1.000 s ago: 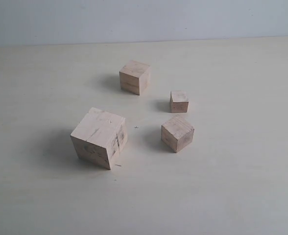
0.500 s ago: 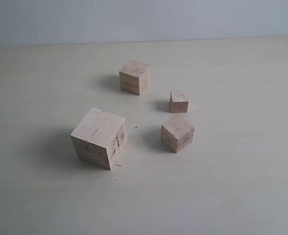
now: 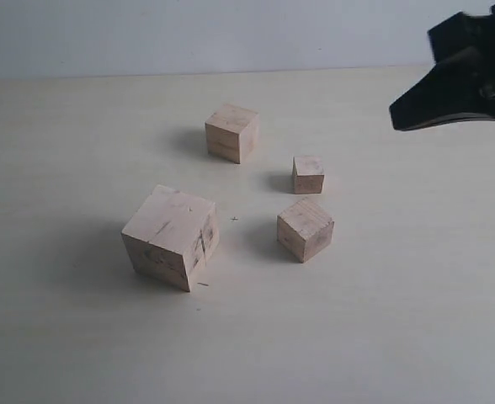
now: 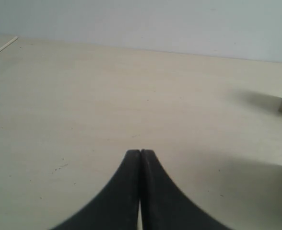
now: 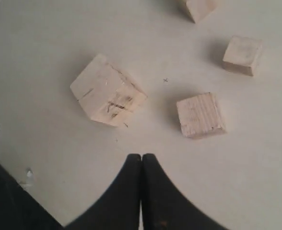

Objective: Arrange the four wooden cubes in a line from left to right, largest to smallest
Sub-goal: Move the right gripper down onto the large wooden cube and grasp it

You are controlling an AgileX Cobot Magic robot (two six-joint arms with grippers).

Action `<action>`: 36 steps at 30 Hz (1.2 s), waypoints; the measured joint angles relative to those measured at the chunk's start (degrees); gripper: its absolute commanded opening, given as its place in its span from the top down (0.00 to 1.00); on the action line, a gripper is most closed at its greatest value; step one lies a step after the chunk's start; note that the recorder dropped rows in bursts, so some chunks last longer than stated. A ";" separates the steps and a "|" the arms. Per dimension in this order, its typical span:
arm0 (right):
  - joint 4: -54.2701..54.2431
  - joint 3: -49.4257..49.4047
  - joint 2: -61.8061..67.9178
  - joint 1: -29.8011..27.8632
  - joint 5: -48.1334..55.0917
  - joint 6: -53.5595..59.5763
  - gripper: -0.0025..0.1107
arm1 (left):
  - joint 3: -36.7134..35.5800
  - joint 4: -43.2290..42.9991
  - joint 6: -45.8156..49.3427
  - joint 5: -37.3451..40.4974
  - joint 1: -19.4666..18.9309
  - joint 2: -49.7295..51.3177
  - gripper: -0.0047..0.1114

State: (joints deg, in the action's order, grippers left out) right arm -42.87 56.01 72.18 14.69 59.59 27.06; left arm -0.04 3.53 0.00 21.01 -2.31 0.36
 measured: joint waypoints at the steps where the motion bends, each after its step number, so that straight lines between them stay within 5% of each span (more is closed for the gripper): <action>1: -1.09 0.00 1.80 0.26 -1.16 0.45 0.98 | 0.00 0.00 0.00 0.00 0.00 0.00 0.96; 21: -16.18 0.00 16.79 0.46 -29.03 -1.11 0.98 | 0.00 0.00 0.00 0.00 0.00 0.00 0.96; 25: -17.87 0.38 16.79 2.27 -27.57 14.55 0.97 | 0.00 0.00 0.00 0.00 0.00 0.00 0.96; 28: -17.63 3.24 16.82 11.38 -21.01 29.23 0.83 | 0.00 0.00 0.00 0.00 0.00 0.00 0.96; 34: -5.21 4.80 19.68 27.58 -21.40 32.81 0.05 | 0.00 0.00 0.00 0.00 0.00 0.00 0.96; 36: -4.31 4.80 21.50 29.91 -23.58 32.84 0.05 | 0.00 0.00 0.00 0.00 0.00 0.00 0.96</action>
State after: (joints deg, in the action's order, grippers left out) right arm -47.18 60.81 93.69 44.60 36.01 59.91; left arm -0.04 3.53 0.00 21.01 -2.31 0.36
